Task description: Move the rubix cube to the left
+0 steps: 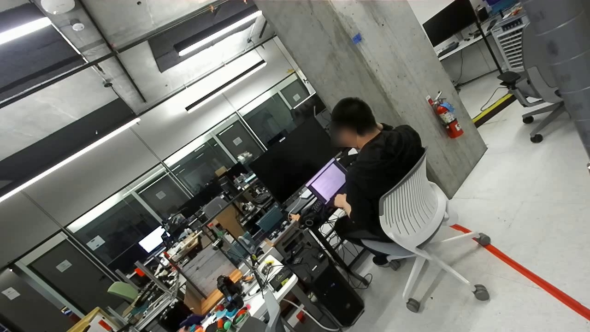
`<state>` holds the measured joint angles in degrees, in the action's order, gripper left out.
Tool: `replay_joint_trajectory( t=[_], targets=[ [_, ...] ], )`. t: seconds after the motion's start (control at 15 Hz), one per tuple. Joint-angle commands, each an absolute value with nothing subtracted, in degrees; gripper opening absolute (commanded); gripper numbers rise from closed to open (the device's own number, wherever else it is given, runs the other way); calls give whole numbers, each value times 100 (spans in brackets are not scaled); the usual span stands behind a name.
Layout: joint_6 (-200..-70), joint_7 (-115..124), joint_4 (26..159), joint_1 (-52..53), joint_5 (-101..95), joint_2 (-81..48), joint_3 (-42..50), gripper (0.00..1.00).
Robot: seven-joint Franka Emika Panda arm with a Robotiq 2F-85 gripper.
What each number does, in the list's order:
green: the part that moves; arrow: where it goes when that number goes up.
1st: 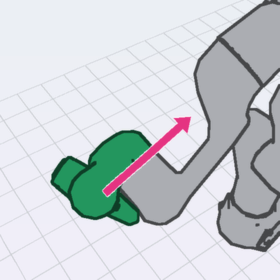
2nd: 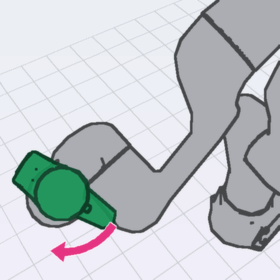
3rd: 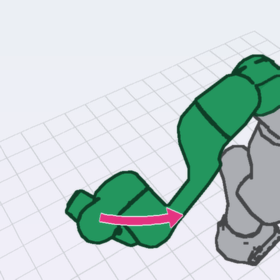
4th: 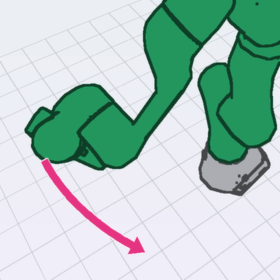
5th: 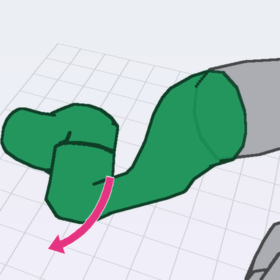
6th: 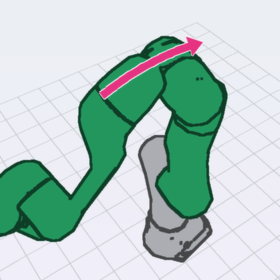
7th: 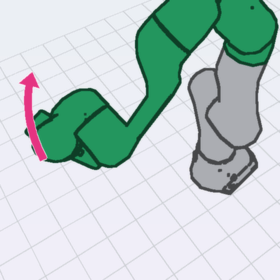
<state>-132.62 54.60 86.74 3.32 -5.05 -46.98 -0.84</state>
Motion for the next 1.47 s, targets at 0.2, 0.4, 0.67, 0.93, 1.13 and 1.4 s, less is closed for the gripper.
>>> replay_joint_trajectory(
  t=[0.2, 0.4, 0.67, 0.93, 1.13, 1.4],
  targets=[
    [-12528, 5053, 7697, 747, -721, -5368, 604, 100],
    [-12809, 4974, 7368, 804, -757, -5686, 720, 75],
    [-13089, 5066, 6841, 786, -785, -6253, 925, 49],
    [-13084, 5072, 6477, 759, -757, -6515, 1062, 21],
    [-13013, 4884, 6681, 800, -673, -6266, 903, 1],
    [-13273, 4430, 7417, 967, -629, -5569, 630, 0]
  ],
)
